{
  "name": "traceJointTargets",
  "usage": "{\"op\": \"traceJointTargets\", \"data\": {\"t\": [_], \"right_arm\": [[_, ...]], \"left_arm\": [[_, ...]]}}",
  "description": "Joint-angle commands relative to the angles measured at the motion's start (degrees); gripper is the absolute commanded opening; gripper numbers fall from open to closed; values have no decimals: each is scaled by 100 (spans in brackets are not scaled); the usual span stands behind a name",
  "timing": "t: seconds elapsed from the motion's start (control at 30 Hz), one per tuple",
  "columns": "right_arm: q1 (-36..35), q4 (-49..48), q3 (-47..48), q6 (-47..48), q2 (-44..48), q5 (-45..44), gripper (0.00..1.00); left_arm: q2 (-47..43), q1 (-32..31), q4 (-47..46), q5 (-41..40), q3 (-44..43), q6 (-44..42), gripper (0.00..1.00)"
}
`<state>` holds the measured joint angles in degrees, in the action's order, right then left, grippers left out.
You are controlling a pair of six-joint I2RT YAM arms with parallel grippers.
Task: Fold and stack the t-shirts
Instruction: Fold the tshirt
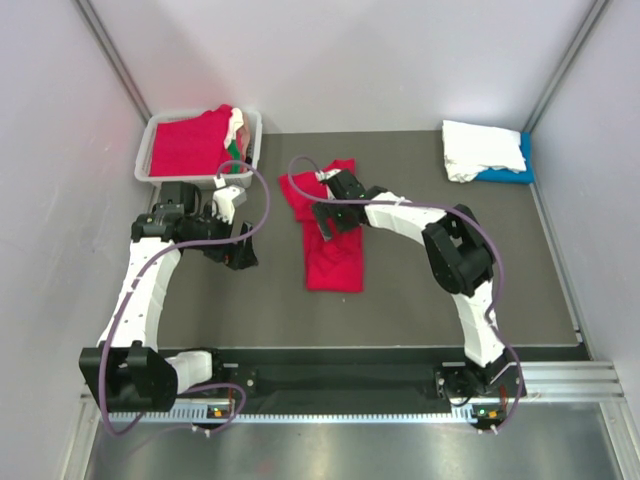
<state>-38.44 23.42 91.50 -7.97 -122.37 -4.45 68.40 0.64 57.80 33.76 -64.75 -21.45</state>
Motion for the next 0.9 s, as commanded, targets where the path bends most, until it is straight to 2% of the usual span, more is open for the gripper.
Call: {"op": "traceJointTargets", "data": {"t": [0.0, 0.2, 0.3, 0.43, 0.5, 0.67, 0.87], "right_arm": [[47, -48, 570, 269, 116, -293, 100], [47, 13, 509, 357, 747, -153, 100], [47, 22, 80, 357, 1309, -416, 100], [-24, -214, -1341, -19, 2364, -540, 100], [-94, -259, -1809, -169, 2978, -513, 100], [-357, -417, -3234, -706, 4017, -399, 100], [-1025, -347, -3596, -1014, 3862, -601, 100]], "left_arm": [[-125, -21, 65, 254, -196, -70, 93], [-99, -21, 126, 342, -301, 1, 93], [-38, -21, 152, 421, -354, 88, 93], [68, -47, 196, 623, -328, 203, 93], [95, -371, 188, 501, -258, 299, 93], [-11, -1347, -347, -571, 172, 659, 94], [287, -1418, -709, -555, 542, 757, 94]]}}
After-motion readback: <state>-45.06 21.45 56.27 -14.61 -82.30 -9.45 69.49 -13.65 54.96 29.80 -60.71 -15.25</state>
